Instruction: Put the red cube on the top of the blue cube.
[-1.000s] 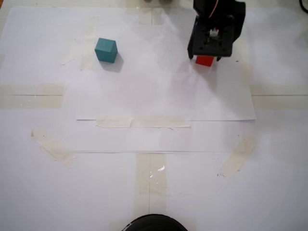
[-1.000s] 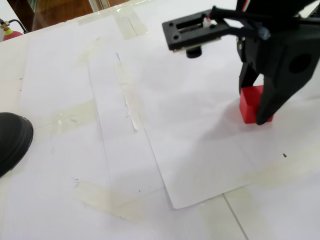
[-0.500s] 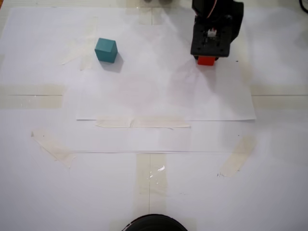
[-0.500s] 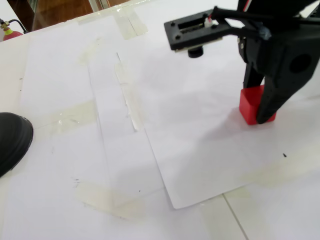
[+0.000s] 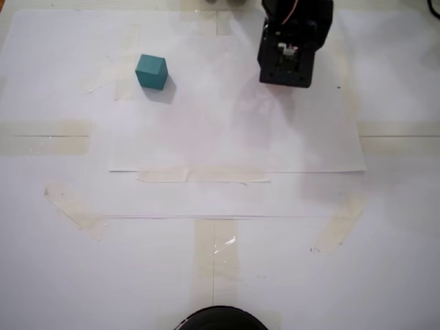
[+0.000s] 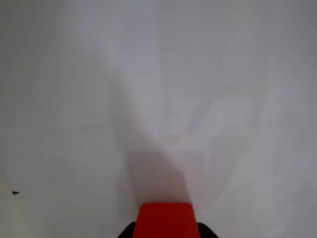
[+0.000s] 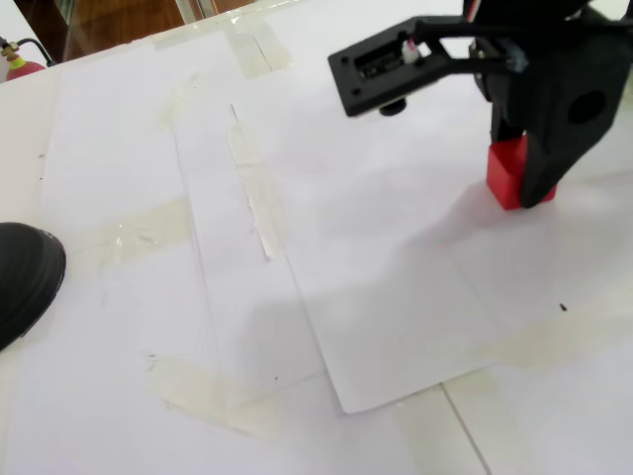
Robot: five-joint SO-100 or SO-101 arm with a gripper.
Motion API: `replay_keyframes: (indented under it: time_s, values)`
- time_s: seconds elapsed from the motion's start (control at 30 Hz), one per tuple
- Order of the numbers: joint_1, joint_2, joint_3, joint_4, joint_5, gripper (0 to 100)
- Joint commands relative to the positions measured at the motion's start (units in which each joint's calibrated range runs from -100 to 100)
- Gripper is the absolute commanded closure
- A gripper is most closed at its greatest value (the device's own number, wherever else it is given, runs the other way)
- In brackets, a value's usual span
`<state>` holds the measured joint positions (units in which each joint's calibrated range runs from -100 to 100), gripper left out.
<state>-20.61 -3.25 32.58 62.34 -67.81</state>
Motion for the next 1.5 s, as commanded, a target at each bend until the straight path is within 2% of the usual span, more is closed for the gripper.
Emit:
replay_keyframes:
  time_s: [0.0, 0.23, 0.57, 1.07, 1.47]
  values:
    - [3.51, -5.5, -8.48, 8.47, 2.88, 89]
    - [9.41, -7.05, -13.2, 12.79, 9.52, 89]
    - [18.19, -11.42, -16.28, 13.2, 18.22, 89]
    - [30.76, -15.29, -16.56, 14.34, 25.79, 90]
    - [35.83, -14.6, -16.56, 11.4, 28.86, 90]
